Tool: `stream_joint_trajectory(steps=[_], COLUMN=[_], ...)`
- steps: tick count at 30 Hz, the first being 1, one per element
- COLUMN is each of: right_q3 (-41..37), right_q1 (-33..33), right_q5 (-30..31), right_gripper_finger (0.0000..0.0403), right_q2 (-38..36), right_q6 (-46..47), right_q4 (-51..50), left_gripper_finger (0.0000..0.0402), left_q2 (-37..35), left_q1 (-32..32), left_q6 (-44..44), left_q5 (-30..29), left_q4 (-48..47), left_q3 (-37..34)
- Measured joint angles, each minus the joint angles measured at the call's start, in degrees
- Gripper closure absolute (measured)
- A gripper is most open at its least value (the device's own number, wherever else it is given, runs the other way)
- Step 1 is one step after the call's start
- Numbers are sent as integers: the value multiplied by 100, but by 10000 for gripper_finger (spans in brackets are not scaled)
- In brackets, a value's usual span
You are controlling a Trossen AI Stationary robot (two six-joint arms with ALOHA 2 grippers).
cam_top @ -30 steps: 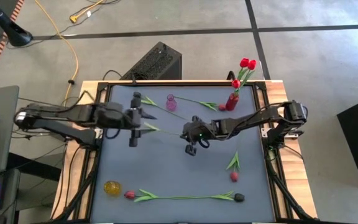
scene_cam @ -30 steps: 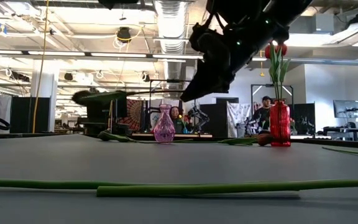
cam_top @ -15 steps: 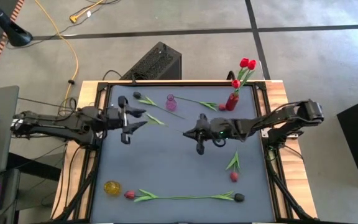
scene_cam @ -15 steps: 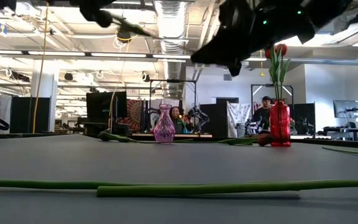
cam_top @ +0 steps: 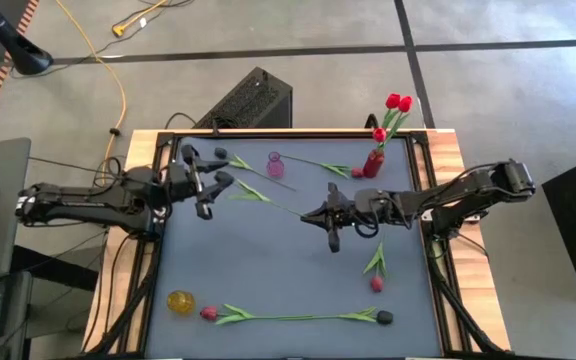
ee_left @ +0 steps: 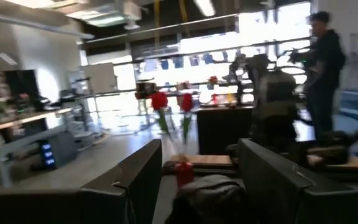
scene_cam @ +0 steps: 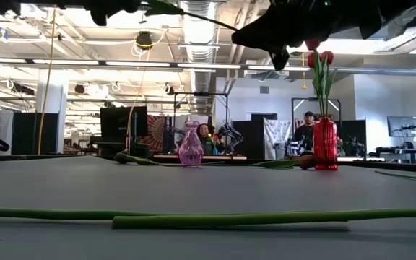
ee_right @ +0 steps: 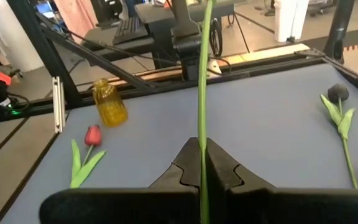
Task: Sort flowers into vase by color
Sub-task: Put the middle black flower into the violet vase
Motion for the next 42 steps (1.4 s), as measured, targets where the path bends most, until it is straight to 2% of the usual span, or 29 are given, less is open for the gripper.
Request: stream_joint_trajectory(steps=[4,9,13,16,19,22,28,33,42], right_q3=[1,2,2,2,4,48,339,420,420], right_q1=[3,-116,-233,-291,-289,-286,-256,-194,-297], right_q5=[363,1154,1242,1238,1236,1219,1188,1189,1192], right_gripper_finger=[378,378,378,378,378,378,378,378,378], right_q2=[-45,-52,-52,-47,134,536,1307,1394,1492], right_q6=[-43,-244,-472,-555,-625,-625,-758,-775,-774], right_q4=[29,365,1045,1532,2007,2570,3151,3203,3340], left_gripper_finger=[203,203,203,203,203,203,203,203,203], left_q2=[-29,6,6,76,373,978,2259,2653,3229], left_q1=[114,168,169,169,169,168,138,191,418], left_q6=[-217,-454,-607,-853,-1234,-1436,-1499,-1541,-1991], left_q5=[86,599,1064,1083,875,819,950,998,1152], left_q4=[-27,-326,-703,-744,-414,191,1845,2686,3438], left_q3=[0,0,0,0,2,4,2,5,68])
